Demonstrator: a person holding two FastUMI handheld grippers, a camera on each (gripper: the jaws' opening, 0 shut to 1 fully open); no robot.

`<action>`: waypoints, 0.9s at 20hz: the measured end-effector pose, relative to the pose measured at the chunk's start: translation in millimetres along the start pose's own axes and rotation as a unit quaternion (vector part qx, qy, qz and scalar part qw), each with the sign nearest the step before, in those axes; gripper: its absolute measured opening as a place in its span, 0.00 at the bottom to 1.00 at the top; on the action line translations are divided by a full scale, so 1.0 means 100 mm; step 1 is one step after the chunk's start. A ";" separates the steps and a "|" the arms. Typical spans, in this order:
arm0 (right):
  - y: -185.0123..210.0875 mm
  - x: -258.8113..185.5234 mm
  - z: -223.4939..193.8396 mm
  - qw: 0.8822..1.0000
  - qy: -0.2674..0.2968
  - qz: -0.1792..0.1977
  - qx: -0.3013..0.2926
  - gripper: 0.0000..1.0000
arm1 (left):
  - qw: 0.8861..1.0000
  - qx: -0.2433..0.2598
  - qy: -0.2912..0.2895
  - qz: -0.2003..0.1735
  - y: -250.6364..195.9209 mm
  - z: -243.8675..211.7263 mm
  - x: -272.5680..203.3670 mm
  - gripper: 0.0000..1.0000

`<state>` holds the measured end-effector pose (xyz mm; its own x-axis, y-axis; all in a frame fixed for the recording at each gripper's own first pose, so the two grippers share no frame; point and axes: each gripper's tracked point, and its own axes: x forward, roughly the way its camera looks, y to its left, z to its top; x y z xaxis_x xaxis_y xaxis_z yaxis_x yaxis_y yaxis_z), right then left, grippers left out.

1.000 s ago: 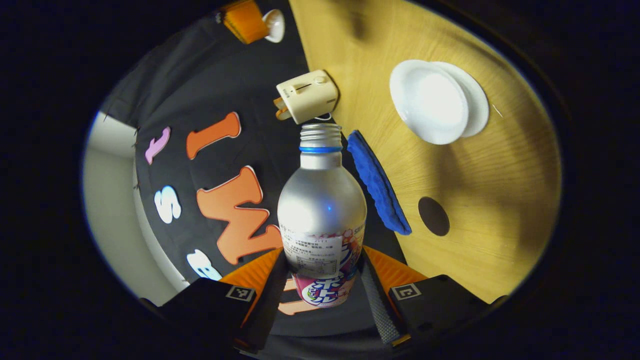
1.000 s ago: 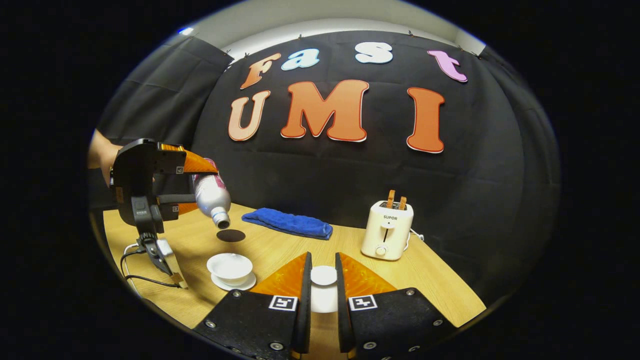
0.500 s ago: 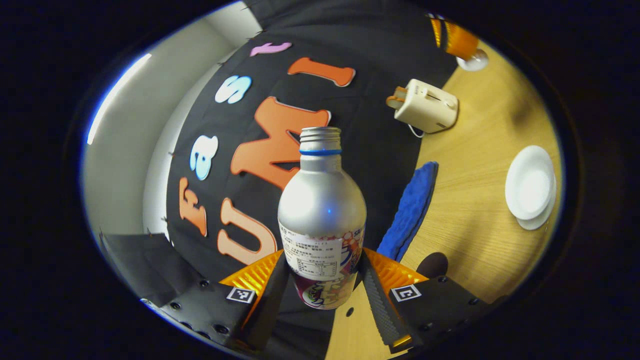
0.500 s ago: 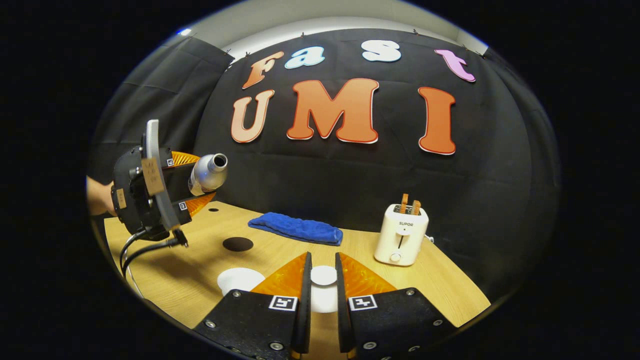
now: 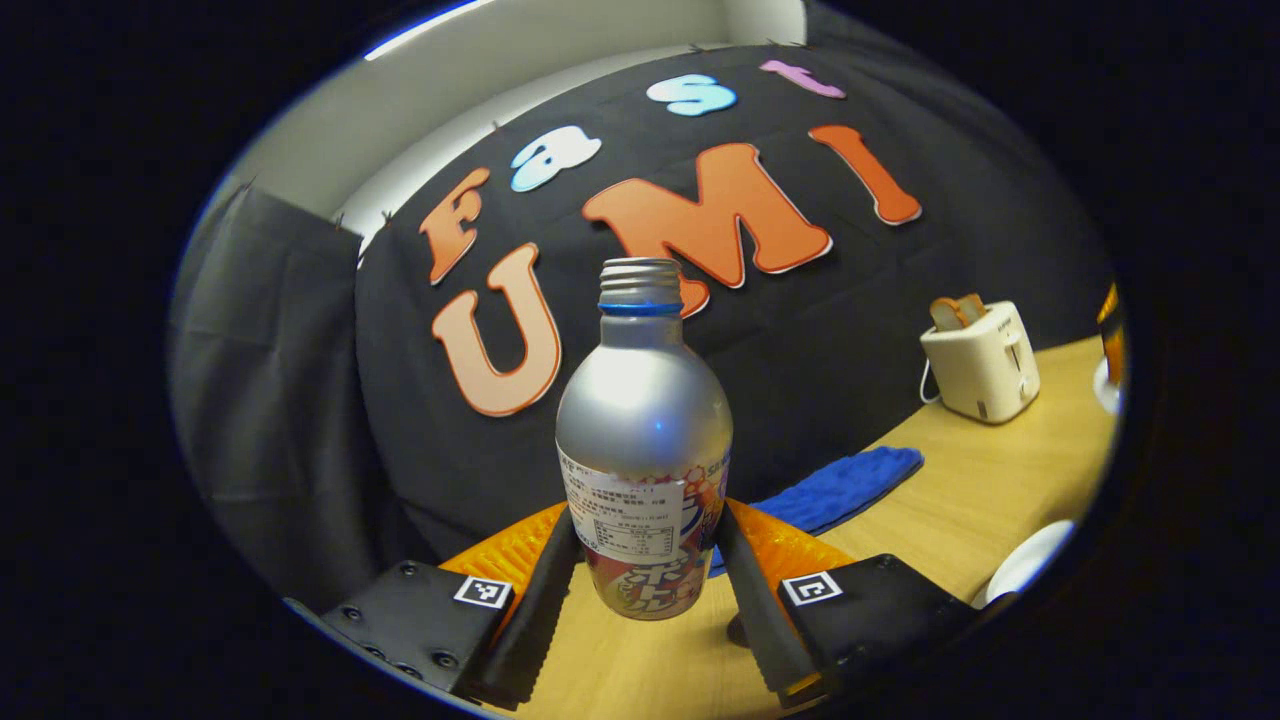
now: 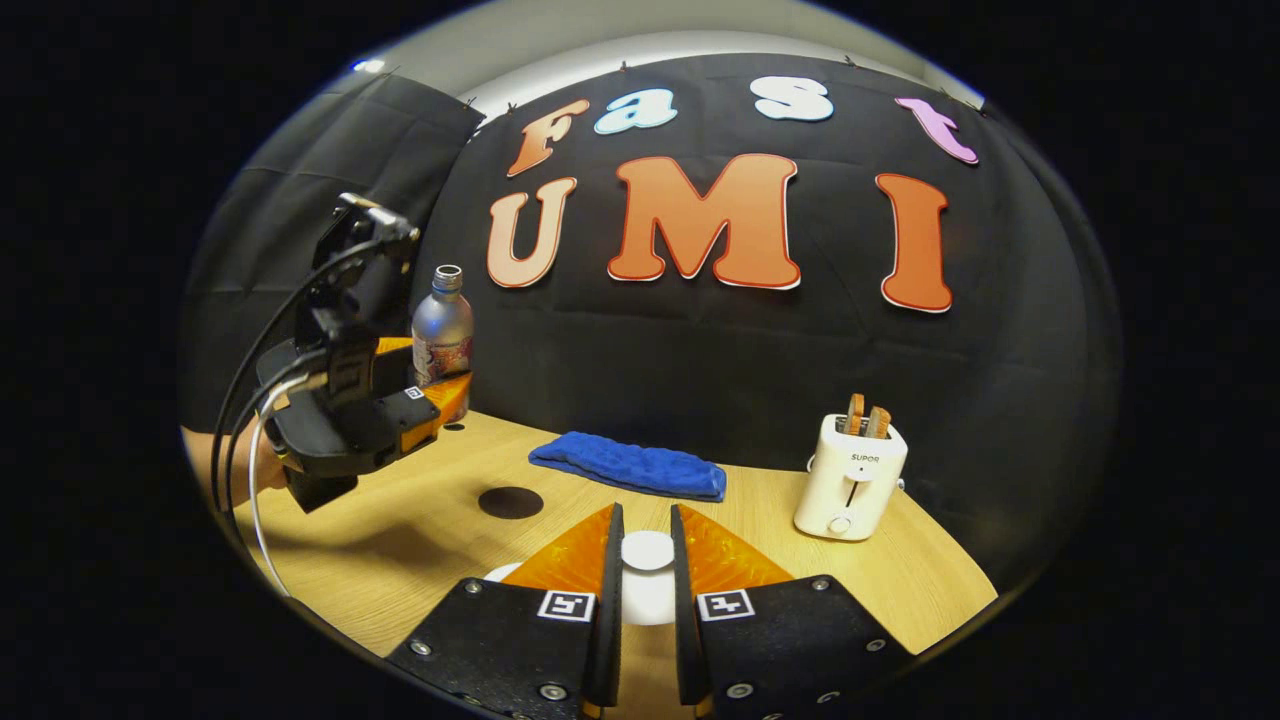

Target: Open the teacup lid with one hand, grasp the water bottle and pour water into the teacup with the other hand; after pouring, place the water bottle on the coaster and then close the teacup lid.

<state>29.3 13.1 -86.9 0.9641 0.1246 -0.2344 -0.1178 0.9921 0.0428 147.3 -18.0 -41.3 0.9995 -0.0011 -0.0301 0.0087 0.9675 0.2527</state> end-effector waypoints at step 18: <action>0.44 0.26 -0.31 0.998 0.038 0.047 0.006 0.23 | 0.966 -0.208 0.138 -0.069 -0.70 -1.09 0.55 0.79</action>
<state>41.7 60.2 -121.0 0.9278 0.2185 -0.3025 -0.2036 0.9758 0.0804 198.3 -58.5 -166.4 0.9433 -0.1256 -0.3073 0.0714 0.9808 -0.1817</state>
